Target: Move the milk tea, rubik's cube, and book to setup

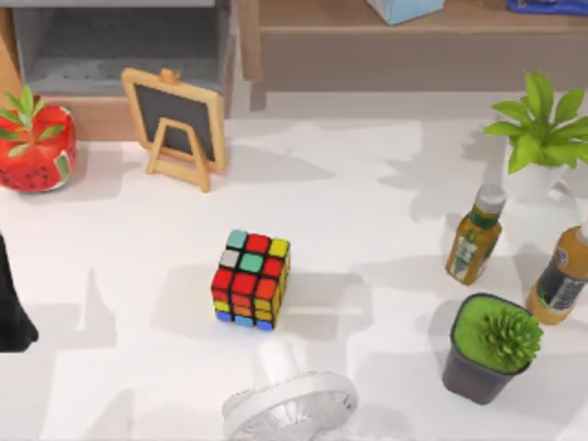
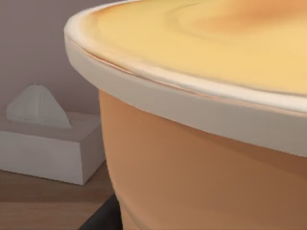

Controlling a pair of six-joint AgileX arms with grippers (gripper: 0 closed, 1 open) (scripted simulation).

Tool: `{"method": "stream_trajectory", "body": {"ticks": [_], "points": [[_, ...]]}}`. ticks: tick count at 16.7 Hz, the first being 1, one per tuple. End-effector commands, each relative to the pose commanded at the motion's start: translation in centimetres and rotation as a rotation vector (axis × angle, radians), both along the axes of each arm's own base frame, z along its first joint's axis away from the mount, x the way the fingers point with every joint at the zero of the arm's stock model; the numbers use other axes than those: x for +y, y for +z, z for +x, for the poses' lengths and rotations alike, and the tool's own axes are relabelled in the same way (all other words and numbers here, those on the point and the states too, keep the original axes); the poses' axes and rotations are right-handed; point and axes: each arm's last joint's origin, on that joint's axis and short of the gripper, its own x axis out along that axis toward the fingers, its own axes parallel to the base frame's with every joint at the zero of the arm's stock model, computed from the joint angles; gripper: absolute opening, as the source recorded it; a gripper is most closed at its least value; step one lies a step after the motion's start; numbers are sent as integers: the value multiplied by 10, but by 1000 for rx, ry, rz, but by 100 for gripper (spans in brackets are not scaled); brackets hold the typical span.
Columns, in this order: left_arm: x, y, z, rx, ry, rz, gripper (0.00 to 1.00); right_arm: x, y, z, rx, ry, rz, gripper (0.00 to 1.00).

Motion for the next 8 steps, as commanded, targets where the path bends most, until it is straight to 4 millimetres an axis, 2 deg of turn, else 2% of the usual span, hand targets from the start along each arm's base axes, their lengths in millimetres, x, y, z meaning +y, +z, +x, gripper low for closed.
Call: {"method": "stream_trajectory", "body": {"ticks": [2, 4, 6, 8], "points": [[0, 0, 0, 0, 0, 0, 100, 1, -1, 1, 1, 4, 2, 0], [0, 0, 0, 0, 0, 0, 100, -9, 3, -4, -29, 0, -17, 0], [0, 0, 0, 0, 0, 0, 100, -27, 0, -13, -52, -14, -42, 0], [0, 0, 0, 0, 0, 0, 100, -51, -12, -24, -49, -40, -57, 0]]}}
